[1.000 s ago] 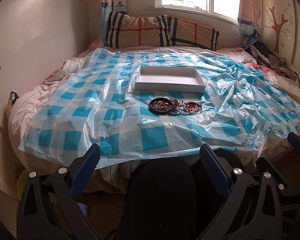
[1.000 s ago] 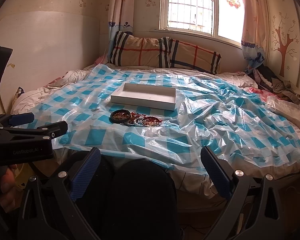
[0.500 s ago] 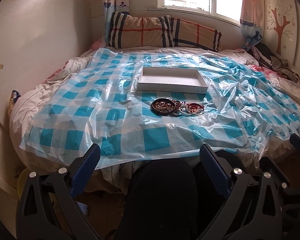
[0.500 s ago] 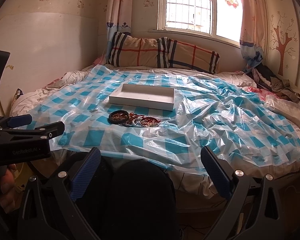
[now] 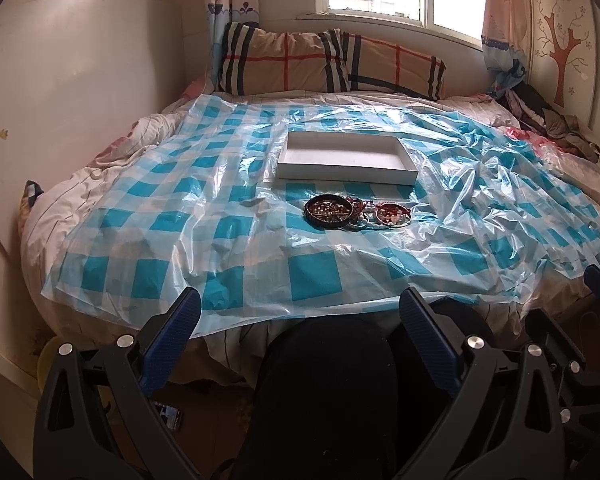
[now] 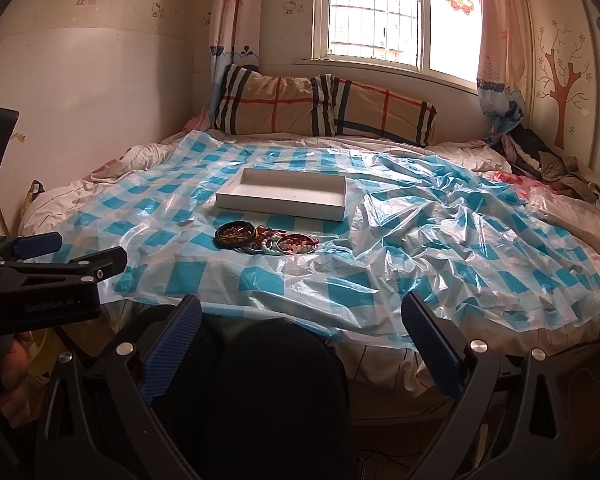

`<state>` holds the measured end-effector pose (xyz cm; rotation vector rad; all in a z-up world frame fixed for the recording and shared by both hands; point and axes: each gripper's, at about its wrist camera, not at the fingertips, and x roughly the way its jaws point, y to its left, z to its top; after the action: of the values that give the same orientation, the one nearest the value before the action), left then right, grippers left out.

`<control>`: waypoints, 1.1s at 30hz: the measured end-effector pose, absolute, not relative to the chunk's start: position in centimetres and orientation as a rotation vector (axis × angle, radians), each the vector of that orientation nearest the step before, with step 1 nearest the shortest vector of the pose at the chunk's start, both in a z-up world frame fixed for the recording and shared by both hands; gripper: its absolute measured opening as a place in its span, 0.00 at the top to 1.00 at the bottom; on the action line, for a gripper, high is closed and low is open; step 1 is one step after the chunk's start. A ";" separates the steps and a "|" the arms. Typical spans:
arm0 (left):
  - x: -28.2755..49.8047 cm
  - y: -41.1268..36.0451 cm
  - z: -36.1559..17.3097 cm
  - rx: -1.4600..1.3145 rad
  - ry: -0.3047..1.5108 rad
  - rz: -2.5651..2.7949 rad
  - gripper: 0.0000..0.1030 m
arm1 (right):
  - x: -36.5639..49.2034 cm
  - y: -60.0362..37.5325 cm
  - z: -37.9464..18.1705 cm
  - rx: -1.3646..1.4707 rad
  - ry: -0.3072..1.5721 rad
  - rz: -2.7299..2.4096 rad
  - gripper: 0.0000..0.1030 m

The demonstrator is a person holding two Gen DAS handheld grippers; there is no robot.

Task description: Organize jewelry

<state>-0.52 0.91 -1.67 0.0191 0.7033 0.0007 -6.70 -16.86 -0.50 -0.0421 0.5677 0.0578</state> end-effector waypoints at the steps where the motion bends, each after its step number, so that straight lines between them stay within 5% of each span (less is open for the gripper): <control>1: -0.5 0.9 -1.7 0.020 0.703 0.001 0.07 | -6.7 -16.9 -0.5 -0.042 0.568 0.057 0.07; 33: 5.8 1.2 -4.4 0.017 0.800 -0.020 0.07 | 0.5 -18.6 -1.0 -0.046 0.586 0.101 0.07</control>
<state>5.83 1.16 -4.37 0.0168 0.7999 -0.0198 0.48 -18.58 -1.01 -0.0460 0.5859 0.1014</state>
